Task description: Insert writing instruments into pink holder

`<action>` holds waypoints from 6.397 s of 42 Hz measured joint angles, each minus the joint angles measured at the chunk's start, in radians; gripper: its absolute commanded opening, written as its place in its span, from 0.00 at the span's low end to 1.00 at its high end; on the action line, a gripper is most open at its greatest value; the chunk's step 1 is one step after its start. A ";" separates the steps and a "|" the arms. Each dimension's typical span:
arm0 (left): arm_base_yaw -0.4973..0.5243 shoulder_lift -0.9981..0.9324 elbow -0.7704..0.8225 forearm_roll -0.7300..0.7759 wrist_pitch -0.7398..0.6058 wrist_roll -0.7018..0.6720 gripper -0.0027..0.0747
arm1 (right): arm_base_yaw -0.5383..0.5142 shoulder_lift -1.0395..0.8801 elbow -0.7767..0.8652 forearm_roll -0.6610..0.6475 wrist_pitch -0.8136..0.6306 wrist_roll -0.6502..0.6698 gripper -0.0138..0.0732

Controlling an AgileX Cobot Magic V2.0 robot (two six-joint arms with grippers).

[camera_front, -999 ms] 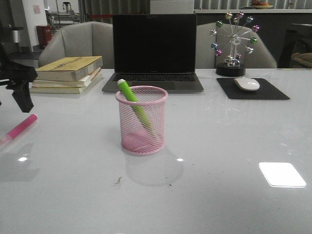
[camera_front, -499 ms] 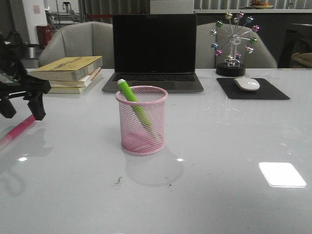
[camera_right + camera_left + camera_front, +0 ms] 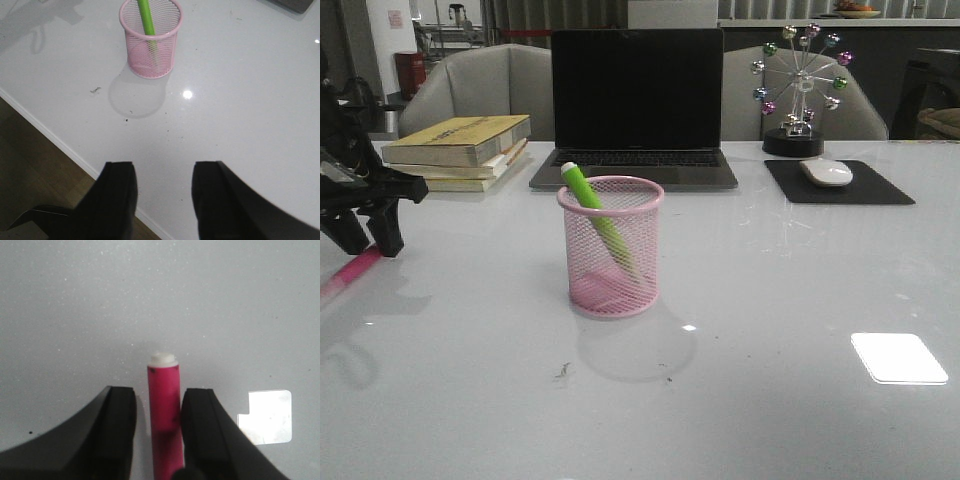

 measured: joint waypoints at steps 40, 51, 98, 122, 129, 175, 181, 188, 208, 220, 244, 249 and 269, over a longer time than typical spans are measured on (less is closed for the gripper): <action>-0.021 -0.272 0.177 -0.017 -0.128 0.019 0.15 | 0.000 0.000 0.000 0.000 0.002 0.000 0.62; -0.146 -0.581 0.469 -0.059 -0.417 0.033 0.15 | 0.000 0.000 0.000 0.000 0.002 0.000 0.62; -0.757 -0.282 0.766 -0.250 -1.820 -0.046 0.21 | 0.000 0.000 0.000 0.002 0.002 0.000 0.62; -0.757 -0.287 0.766 -0.250 -1.816 -0.051 0.48 | 0.000 0.000 0.000 0.002 0.002 0.000 0.62; -0.745 -0.423 0.761 -0.251 -1.564 -0.007 0.48 | 0.000 0.000 0.000 0.002 0.002 0.000 0.62; -0.489 -1.517 0.890 0.056 0.075 0.142 0.48 | 0.000 0.000 0.000 0.002 0.002 0.000 0.62; -0.489 -1.563 0.938 0.077 0.070 0.053 0.48 | 0.000 0.000 0.011 0.002 -0.014 0.000 0.62; -0.489 -1.567 0.956 0.104 0.035 -0.057 0.46 | 0.000 0.000 0.041 0.002 -0.051 0.000 0.59; -0.489 -1.568 0.956 0.089 -0.005 -0.080 0.15 | 0.000 0.000 0.056 0.002 -0.056 0.000 0.19; -0.489 -1.568 0.956 0.089 -0.005 -0.080 0.15 | 0.000 0.000 0.056 0.002 -0.056 0.000 0.19; -0.094 -2.089 1.342 0.104 -0.311 -0.080 0.15 | 0.000 0.000 0.056 0.002 -0.056 0.000 0.19; -0.033 -2.156 1.432 0.083 -0.365 -0.080 0.15 | 0.000 0.000 0.056 0.002 -0.056 0.000 0.19; -0.020 -2.156 1.601 0.196 -0.666 -0.278 0.15 | 0.000 0.000 0.056 0.002 -0.056 0.000 0.19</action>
